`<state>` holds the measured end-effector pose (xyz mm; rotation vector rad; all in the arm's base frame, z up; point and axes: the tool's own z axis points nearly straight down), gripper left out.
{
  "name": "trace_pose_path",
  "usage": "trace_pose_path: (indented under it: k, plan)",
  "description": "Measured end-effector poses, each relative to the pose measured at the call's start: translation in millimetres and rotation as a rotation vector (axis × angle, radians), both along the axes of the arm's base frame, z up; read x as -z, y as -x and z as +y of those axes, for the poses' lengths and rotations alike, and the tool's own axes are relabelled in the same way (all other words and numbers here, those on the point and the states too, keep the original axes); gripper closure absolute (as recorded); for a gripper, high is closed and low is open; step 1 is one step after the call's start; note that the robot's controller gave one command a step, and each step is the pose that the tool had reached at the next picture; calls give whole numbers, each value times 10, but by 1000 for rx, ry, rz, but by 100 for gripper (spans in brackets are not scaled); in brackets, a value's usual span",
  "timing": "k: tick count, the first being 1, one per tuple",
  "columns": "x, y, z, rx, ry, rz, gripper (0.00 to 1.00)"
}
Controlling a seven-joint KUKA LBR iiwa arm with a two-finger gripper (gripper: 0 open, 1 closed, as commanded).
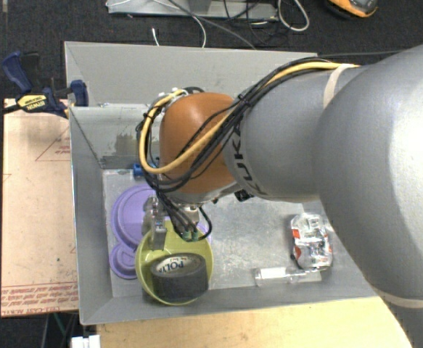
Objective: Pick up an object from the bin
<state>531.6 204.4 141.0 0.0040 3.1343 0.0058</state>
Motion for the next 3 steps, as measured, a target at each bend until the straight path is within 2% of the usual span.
trace_pose_path:
  k: [2, 3]
  plan:
    - [16, 19, -3, -14, -1, -6, 100]
    - [-866, 15, -223, -119, 1, 1, 100]
